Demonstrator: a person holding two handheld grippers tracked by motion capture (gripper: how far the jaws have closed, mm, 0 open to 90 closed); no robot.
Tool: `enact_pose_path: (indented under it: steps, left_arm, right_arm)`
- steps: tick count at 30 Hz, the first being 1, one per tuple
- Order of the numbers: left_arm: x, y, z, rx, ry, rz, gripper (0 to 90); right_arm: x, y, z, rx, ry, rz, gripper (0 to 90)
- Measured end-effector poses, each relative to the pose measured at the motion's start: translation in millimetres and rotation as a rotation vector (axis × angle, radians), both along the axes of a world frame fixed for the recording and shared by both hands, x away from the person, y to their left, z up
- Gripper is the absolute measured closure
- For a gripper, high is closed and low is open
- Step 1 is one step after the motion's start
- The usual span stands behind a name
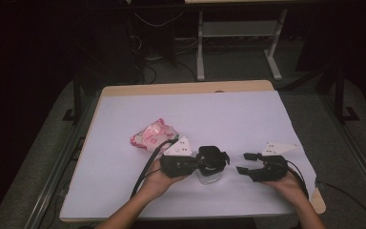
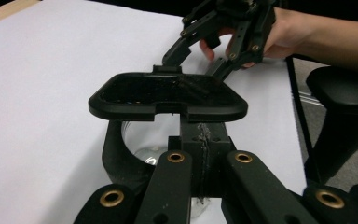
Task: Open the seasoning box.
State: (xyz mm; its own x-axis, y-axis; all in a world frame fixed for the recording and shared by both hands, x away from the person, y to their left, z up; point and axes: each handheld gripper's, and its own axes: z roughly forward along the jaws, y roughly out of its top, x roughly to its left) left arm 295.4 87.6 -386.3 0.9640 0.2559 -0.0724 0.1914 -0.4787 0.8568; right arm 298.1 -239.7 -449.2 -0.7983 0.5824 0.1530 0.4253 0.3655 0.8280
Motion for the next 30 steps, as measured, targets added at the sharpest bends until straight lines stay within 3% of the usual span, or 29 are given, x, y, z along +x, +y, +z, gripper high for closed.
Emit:
enact_pose_path:
  steps: [15, 19, 30]
  left_arm:
    - [6.0, -7.7, 19.0, 0.002, 0.03, 0.015, 90.0]
    - [9.8, -10.8, 22.5, 0.001, 0.053, 0.008, 90.0]
    - [19.3, -26.2, 34.0, 0.012, 0.023, -0.008, 89.9]
  right_arm:
    - [-0.4, -0.7, 0.3, 0.001, 0.004, -0.001, 34.4]
    - [-0.2, -0.9, 0.4, 0.002, 0.004, 0.0, 34.4]
    - [-0.4, -1.3, 0.8, 0.002, 0.004, -0.001, 34.4]
